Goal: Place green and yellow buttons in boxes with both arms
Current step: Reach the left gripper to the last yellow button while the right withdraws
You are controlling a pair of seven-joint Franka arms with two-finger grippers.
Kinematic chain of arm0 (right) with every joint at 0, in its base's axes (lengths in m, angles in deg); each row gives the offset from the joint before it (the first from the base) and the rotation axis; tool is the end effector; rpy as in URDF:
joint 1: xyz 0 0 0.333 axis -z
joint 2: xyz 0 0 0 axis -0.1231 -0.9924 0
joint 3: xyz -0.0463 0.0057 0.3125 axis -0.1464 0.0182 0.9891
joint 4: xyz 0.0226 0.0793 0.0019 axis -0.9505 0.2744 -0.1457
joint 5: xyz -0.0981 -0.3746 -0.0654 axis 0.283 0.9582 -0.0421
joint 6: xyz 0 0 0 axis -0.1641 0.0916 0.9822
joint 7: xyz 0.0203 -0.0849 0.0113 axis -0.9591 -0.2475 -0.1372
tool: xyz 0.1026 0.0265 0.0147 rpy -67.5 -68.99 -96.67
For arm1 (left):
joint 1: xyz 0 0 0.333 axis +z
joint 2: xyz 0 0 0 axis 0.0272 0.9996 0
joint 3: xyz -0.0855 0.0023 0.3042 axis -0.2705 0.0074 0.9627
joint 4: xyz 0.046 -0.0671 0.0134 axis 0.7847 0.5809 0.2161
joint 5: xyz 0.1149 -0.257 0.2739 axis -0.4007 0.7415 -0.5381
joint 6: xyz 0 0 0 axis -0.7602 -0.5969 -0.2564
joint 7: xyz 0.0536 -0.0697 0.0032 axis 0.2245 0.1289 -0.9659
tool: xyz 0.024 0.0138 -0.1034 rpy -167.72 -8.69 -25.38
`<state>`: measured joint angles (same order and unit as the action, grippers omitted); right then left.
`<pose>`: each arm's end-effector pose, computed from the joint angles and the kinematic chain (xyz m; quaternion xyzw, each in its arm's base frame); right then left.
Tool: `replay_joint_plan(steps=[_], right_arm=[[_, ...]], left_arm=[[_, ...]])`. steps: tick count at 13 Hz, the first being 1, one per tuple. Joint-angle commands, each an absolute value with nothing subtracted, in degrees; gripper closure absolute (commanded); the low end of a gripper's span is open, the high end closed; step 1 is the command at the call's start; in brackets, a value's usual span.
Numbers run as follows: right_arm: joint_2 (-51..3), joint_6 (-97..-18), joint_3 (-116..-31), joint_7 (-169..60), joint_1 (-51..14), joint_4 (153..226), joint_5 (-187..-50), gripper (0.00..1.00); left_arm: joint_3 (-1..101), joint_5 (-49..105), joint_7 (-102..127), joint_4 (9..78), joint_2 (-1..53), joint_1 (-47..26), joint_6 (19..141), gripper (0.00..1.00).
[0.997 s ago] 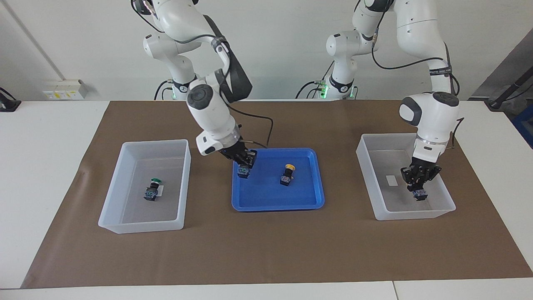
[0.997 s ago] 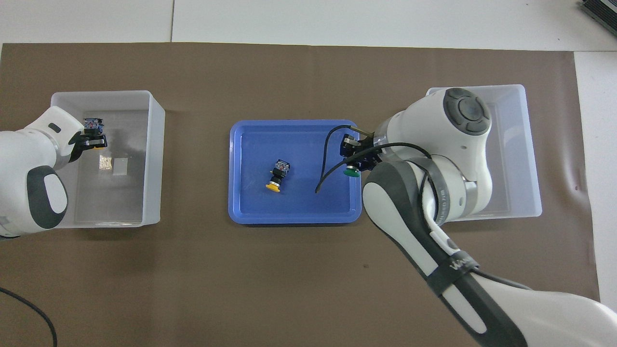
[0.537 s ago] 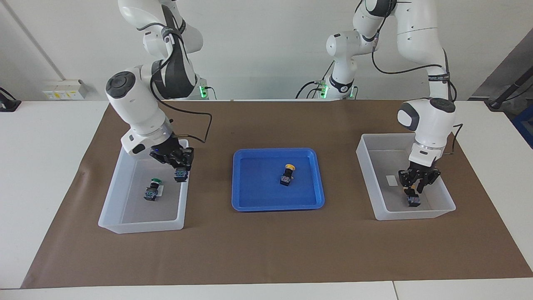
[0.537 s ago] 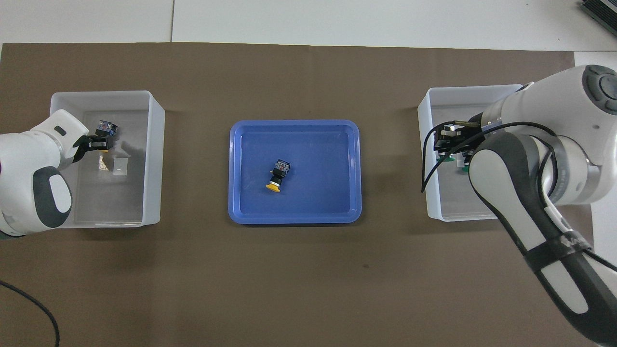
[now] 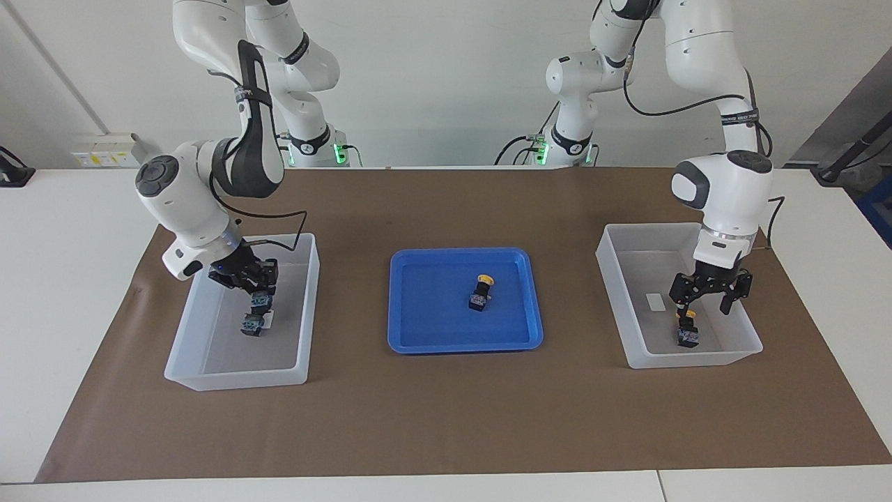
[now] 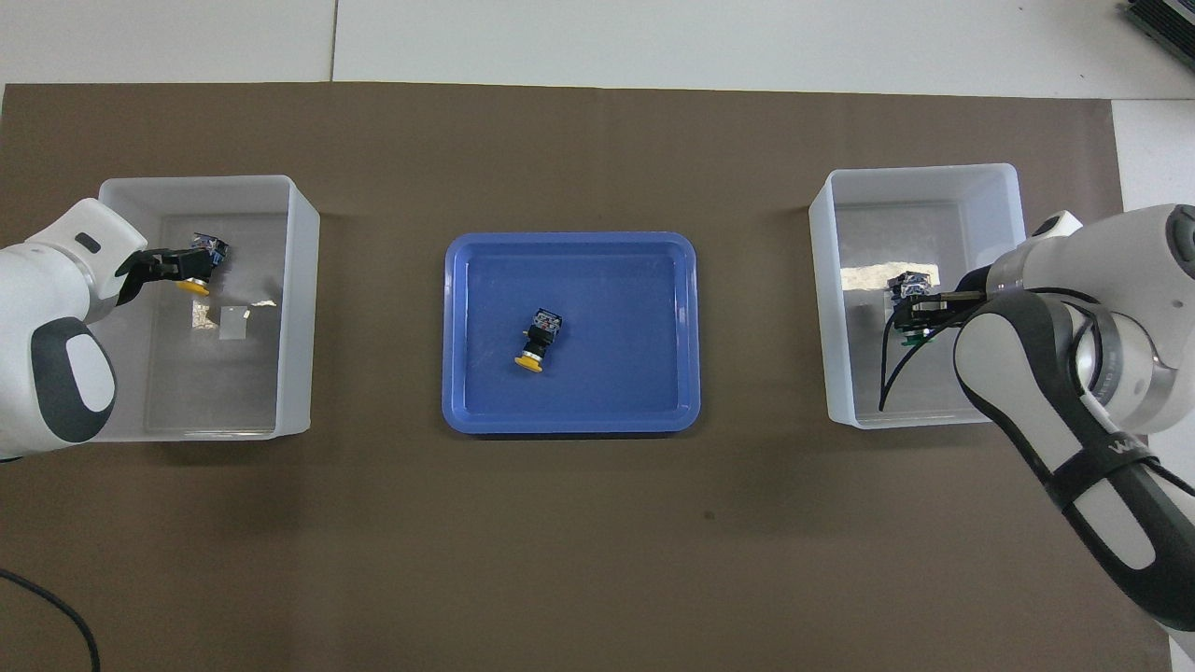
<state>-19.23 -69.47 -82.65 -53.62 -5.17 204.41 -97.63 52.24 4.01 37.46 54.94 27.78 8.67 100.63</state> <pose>0.5787 -0.0303 0.3450 -0.9980 0.0023 -0.0105 0.0630 0.6050 0.0687 0.3640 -0.9746 0.0201 -0.2216 0.0244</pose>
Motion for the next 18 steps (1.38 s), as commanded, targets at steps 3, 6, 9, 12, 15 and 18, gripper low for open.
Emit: replay_joint_plan(steps=[3,6,9,12,15,18], right_arm=[[-17.2,-71.8,-81.8,-51.7,-3.5,207.4,-96.9,0.00],[-16.5,-70.3,-81.9,-57.5,-4.6,203.0,-95.7,0.00],[-13.8,-64.1,-81.1,-67.5,-4.7,198.2,-87.3,0.00],[-11.4,-54.5,-80.2,-70.5,-4.7,192.9,-86.9,0.00],[-7.4,-46.8,-80.3,-70.6,-3.9,189.5,-87.2,0.00],[-6.0,-36.2,-81.2,-70.6,-3.4,181.7,-87.9,0.00]], left_arm=[[51.1,3.2,36.5,48.5,21.0,7.8,77.1,0.00],[51.1,3.2,32.9,47.2,17.9,2.6,71.8,0.00],[51.3,3.2,24.8,47.6,17.3,-5.5,70.4,0.00],[51.0,3.2,23.7,49.2,17.0,-12.0,71.7,0.00],[51.0,3.3,15.4,51.2,18.9,-18.8,80.6,0.00],[51.0,3.3,15.0,51.7,21.1,-23.2,82.8,0.00]])
